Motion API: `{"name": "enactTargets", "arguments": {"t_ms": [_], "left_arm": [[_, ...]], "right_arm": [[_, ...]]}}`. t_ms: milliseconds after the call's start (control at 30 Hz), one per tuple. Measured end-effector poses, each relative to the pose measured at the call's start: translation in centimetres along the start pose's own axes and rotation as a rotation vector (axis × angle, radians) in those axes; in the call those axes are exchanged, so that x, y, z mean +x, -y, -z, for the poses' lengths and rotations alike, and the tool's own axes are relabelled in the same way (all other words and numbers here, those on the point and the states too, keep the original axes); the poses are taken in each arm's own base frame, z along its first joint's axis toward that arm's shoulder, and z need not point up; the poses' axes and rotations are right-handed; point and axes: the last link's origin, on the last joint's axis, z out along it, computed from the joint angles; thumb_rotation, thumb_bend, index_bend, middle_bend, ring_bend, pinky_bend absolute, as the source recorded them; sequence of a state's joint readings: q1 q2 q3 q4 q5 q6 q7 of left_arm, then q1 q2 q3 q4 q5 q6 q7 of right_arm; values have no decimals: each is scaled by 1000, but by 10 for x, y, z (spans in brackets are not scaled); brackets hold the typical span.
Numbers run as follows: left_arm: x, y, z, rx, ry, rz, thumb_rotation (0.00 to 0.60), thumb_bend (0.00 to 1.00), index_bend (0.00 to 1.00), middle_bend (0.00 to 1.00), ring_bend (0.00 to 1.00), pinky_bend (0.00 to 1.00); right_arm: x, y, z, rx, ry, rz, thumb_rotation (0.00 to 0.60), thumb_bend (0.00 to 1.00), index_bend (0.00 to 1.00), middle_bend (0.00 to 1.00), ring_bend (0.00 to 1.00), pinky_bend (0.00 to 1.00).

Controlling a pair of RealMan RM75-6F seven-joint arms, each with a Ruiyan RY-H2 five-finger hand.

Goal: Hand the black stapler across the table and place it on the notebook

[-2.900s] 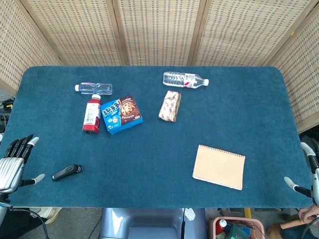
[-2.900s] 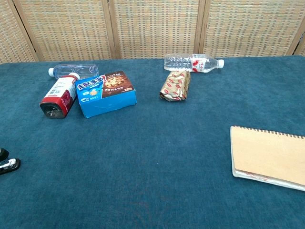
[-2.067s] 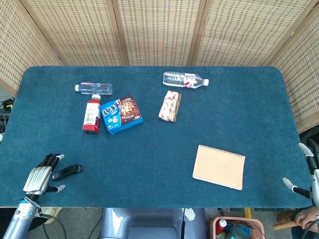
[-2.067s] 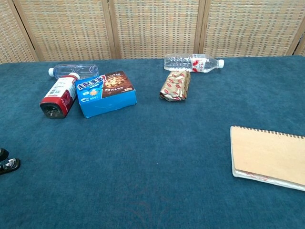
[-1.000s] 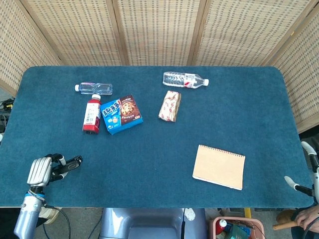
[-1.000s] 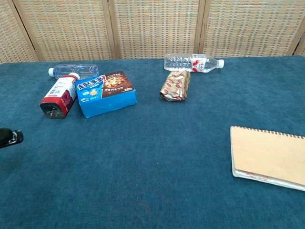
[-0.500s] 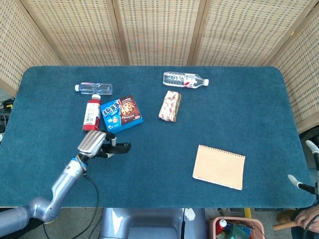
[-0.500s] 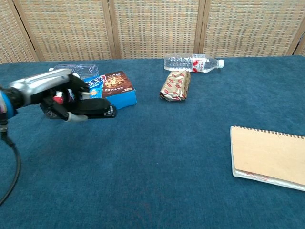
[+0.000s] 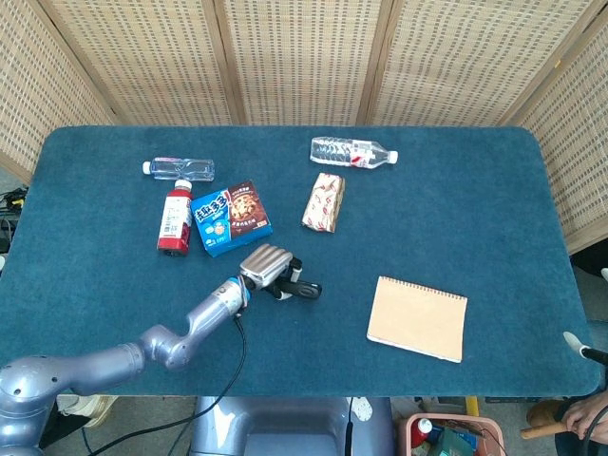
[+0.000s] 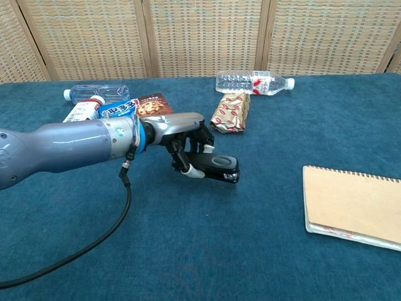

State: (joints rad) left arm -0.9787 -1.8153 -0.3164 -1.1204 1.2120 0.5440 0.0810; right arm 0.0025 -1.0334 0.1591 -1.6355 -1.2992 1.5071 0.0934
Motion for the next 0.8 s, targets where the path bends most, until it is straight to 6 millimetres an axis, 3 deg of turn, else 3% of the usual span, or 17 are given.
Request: {"name": "enactTargets", "arguments": {"t_ms": [100,133,200,267,333,600,800], "left_arm": [[-4,-8,-7,-13,4,-17,600,418,615,519,452,462],[-5,-10,-8,-14,5,-21,600,415,588,459,401,404],[-8,-11,-9,-13,13,-31,600,350,468,281,213,251],[-12,-11,-10,-13,29,-33,600,236,266,71,24,73],[-15,-11,-9,-10,47,-27,600,189,159,9,0,15],[-4,-7,-2,-4,55,-11,600,99,6,0,0,0],[22,-1,13,-11,-5,9,600,15,0,0,0,0]], "right_arm": [[0,-2,0,-10,0,1,600,57,0,0,0,0],[0,-2,0,-12,0,1,600,57,0,0,0,0],[0,-3,0,-13,1,1,600,58,0,0,0,0],[0,-2,0,-13,0,0,600,57,0,0,0,0],[0,-2,1,-10,-1,-1,600,57,0,0,0,0],[1,0,0,2,-3,-9,600,58,0,0,0,0],[1,2,1,10,1,-11,600,57,0,0,0,0]]}}
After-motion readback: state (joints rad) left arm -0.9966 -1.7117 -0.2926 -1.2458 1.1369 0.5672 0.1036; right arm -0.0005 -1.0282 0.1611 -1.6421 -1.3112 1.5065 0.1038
